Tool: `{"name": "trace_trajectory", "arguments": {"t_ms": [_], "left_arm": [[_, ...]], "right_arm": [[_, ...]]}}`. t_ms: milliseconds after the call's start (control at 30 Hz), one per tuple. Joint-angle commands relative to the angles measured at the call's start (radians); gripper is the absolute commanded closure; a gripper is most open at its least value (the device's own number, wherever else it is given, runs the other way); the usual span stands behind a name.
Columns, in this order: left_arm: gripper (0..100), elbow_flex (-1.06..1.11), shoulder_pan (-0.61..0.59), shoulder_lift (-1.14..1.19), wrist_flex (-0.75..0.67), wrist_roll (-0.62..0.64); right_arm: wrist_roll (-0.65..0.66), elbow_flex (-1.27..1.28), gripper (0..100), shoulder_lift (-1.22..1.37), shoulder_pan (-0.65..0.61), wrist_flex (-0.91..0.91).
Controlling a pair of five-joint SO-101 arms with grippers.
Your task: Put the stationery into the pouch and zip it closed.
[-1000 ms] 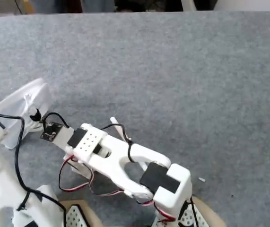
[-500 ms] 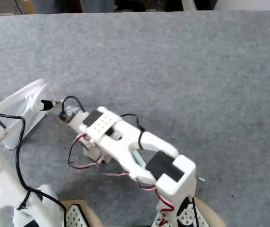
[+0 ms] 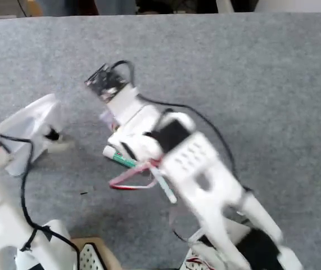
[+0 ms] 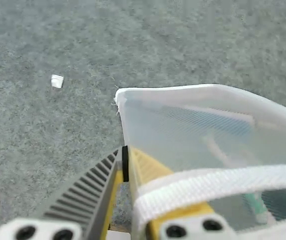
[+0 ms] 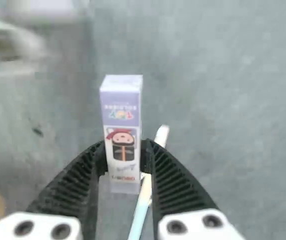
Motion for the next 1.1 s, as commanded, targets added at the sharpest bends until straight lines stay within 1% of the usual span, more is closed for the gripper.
{"name": "trace_trajectory", "arguments": {"t_ms": [0,167,233,300,367,567,700,800,933,1067], "left_arm": [[97,-0.073,0.134,-0.044,0.009,-0.008],[97,-0.134,0.283,-0.115,0.009,0.003],[97,-0.153,0.329,-0.126,0.009,0.048],[97,-0.159,0.349,-0.127,0.009,0.063],[97,-0.142,0.358,-0.126,0.009,0.063],[97,0.01,0.352,-0.124,0.009,0.035],[97,0.035,0.357,-0.124,0.009,0.009],[97,0.064,0.355,-0.123,0.009,-0.011],[97,0.068,0.351,-0.123,0.009,-0.023],[97,0.068,0.349,-0.124,0.008,-0.021]], "right_arm": [[0.008,-0.088,98.6,-0.206,0.02,-0.002],[0.008,-0.111,98.6,-0.357,0.02,-0.008],[0.008,-0.107,98.6,-0.387,0.017,-0.021],[0.008,-0.11,98.6,-0.397,0.014,-0.023],[0.008,-0.111,98.6,-0.4,-0.012,-0.029],[0.011,-0.124,98.6,-0.394,-0.141,-0.089],[0.075,-0.124,98.6,-0.361,-0.198,-0.123],[0.083,-0.142,98.6,-0.302,-0.242,-0.144],[0.077,-0.183,98.6,-0.194,-0.285,-0.192],[0.074,-0.217,98.6,-0.122,-0.285,-0.206]]}}
